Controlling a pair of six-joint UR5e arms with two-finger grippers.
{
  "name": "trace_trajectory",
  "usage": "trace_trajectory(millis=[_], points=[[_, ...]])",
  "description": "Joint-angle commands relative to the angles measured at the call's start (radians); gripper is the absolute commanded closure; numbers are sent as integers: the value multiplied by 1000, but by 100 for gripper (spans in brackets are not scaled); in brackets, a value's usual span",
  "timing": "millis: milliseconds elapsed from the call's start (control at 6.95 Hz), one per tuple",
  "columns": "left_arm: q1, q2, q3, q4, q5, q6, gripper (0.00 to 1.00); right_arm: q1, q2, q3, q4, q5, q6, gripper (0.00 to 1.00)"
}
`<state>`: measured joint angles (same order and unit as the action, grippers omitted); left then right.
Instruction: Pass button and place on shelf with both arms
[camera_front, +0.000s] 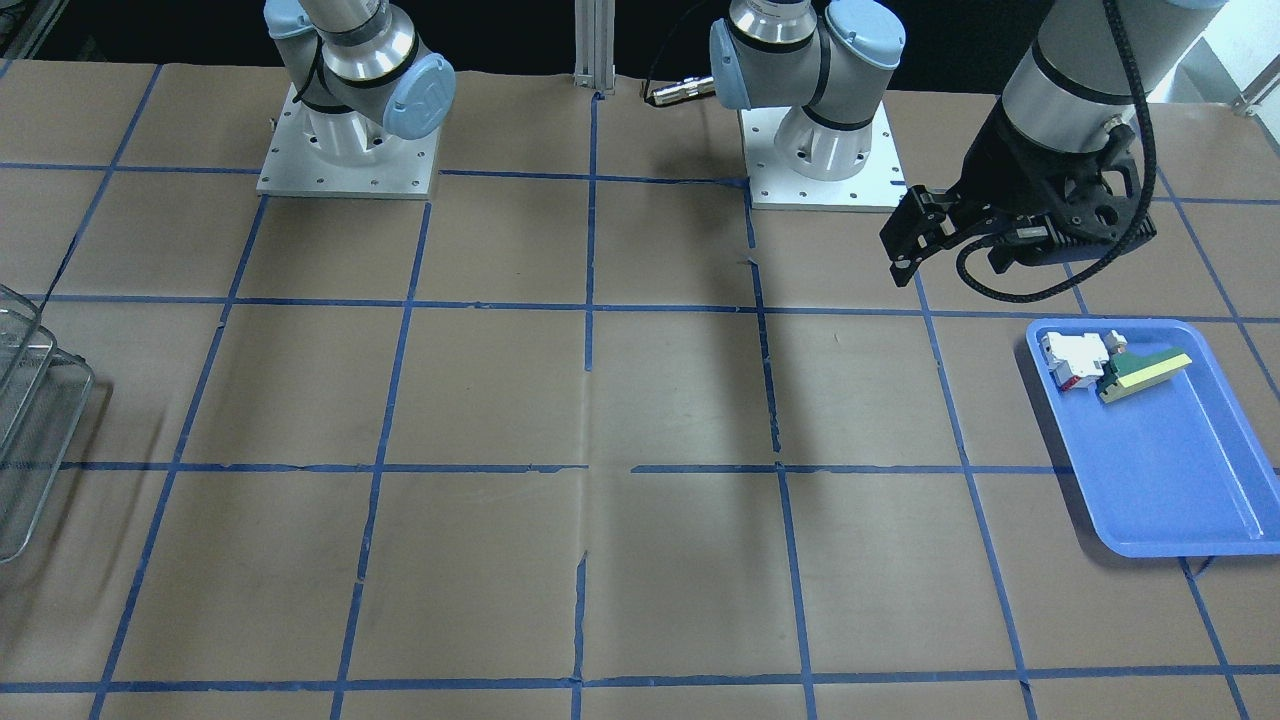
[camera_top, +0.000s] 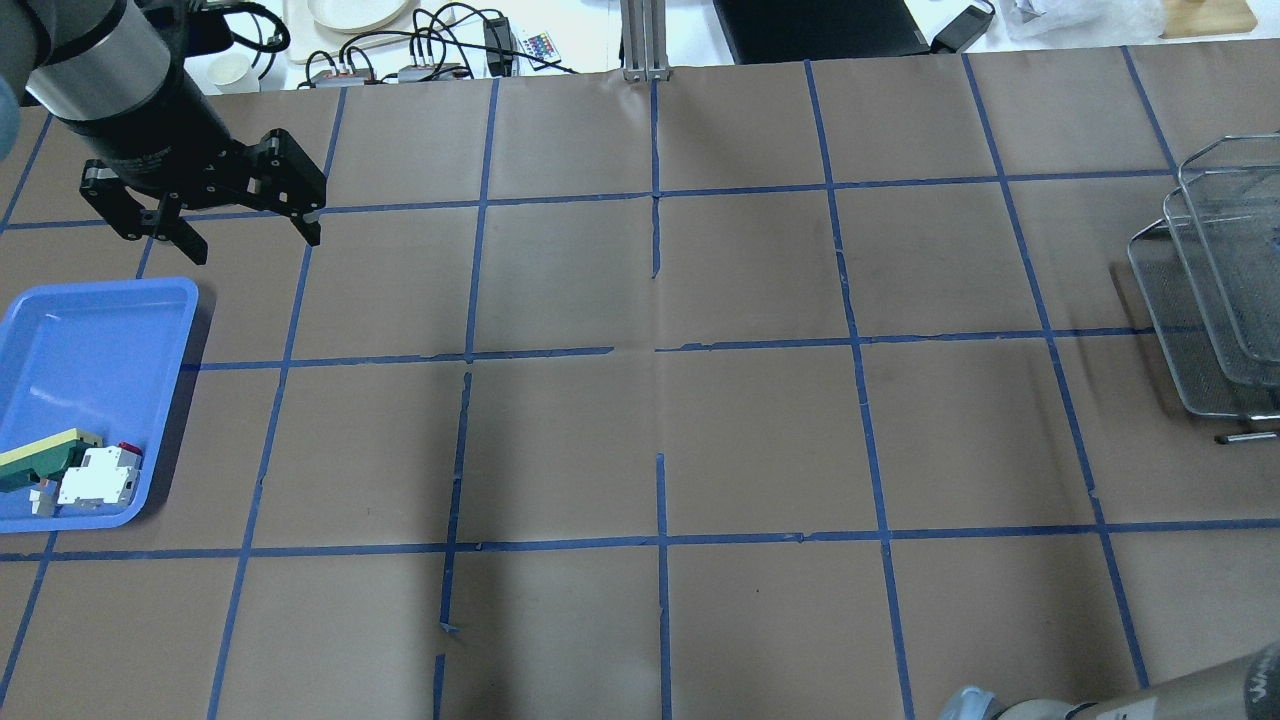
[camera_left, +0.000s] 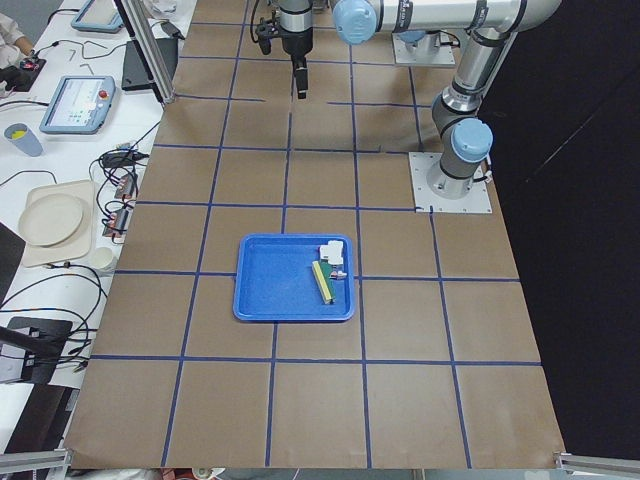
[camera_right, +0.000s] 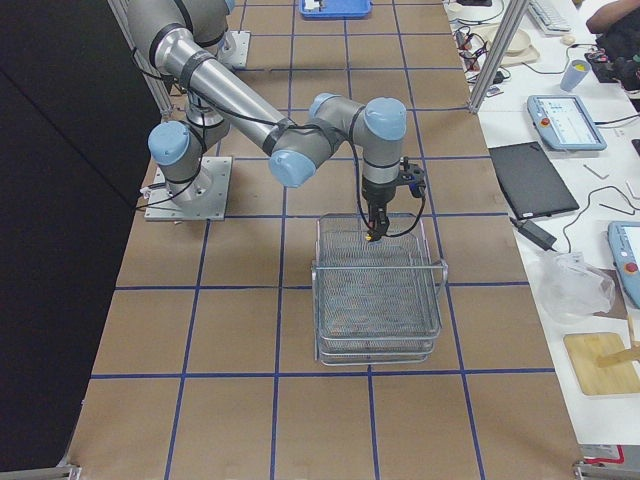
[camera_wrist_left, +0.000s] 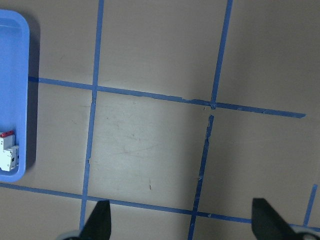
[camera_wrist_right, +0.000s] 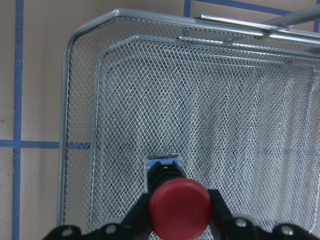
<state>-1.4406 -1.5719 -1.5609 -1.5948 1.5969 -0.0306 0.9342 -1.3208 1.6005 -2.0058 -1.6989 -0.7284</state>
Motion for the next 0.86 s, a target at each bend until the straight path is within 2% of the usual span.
trace_trajectory(millis=[0,288,432,575,719], points=[[-1,-2,-1,1,0,-2,0,0,-46,-1,83,-57,0,0],[-9,9,-14,9,-2,6,0,17,-180,6,226,-32,20,0],[-18,7,-14,4,-14,32,0,40,-220,15,304,41,100,0],[-32,6,-13,4,-15,32,0,108,-245,12,397,50,283,0],[-50,0,-7,3,-21,21,0,212,-262,3,400,48,349,0]])
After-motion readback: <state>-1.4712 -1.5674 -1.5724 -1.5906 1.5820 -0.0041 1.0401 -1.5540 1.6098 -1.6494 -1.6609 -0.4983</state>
